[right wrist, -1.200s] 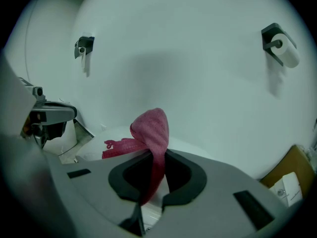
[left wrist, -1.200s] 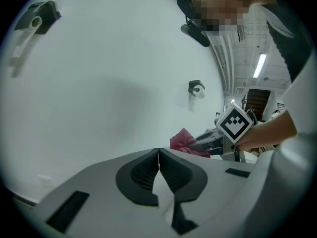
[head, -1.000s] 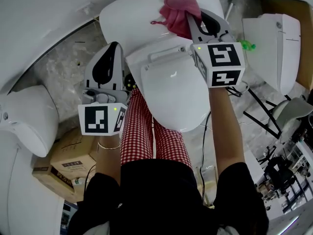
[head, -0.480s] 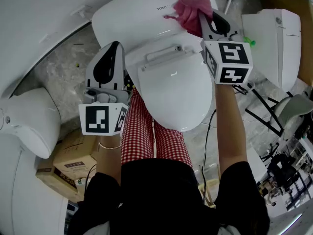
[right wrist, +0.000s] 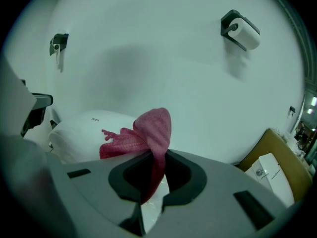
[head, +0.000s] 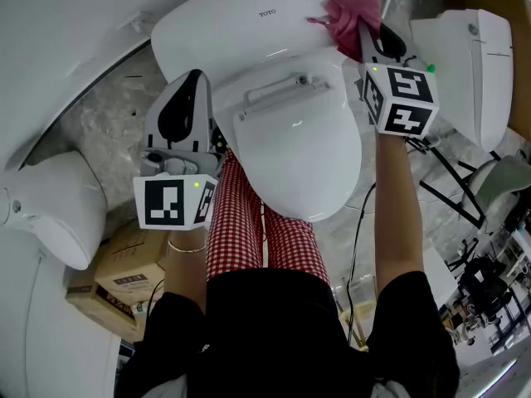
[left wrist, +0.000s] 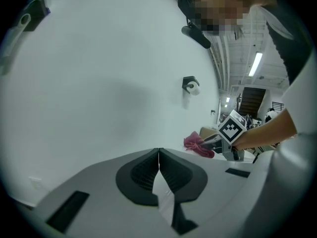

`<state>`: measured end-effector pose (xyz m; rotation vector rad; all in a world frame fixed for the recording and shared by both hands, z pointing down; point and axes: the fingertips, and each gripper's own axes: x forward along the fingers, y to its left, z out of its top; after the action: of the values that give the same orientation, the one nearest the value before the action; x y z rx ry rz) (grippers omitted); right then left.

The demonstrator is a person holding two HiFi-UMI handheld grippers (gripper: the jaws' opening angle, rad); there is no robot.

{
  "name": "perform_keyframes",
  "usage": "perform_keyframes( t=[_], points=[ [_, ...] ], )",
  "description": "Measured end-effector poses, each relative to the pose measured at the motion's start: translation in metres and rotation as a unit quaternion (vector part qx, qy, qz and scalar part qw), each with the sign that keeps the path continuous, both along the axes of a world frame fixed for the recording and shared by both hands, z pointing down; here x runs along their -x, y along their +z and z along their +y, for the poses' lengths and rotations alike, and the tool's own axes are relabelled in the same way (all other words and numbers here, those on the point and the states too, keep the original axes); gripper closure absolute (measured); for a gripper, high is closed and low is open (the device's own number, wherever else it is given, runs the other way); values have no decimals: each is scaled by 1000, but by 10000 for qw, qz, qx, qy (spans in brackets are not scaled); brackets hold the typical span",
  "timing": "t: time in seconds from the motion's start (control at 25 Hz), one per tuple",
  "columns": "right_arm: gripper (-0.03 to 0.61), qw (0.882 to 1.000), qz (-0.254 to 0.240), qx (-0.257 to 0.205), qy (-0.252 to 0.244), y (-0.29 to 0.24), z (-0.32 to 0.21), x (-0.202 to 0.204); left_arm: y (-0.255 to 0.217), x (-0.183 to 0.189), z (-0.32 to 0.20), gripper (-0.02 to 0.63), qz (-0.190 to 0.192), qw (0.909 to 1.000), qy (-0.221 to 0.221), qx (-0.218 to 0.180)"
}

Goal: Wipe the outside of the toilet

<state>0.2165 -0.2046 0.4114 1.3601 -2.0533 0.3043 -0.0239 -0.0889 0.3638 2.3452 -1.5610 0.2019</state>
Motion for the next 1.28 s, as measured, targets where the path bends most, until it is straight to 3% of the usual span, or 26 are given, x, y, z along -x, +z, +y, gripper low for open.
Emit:
perform_keyframes(
  t=[0.84,1.16,1.28],
  points=[
    [518,9966,464,-23,678,25,-4,-45,7,23,18,603,124,9998,-170,74],
    [518,9961,347,-276,757,25,-5,-49,5,50,27,603,283,9986,-444,45],
    [518,9940,343,-641,819,4,6,-46,4,59,31,603,253,9986,-469,51]
  ],
)
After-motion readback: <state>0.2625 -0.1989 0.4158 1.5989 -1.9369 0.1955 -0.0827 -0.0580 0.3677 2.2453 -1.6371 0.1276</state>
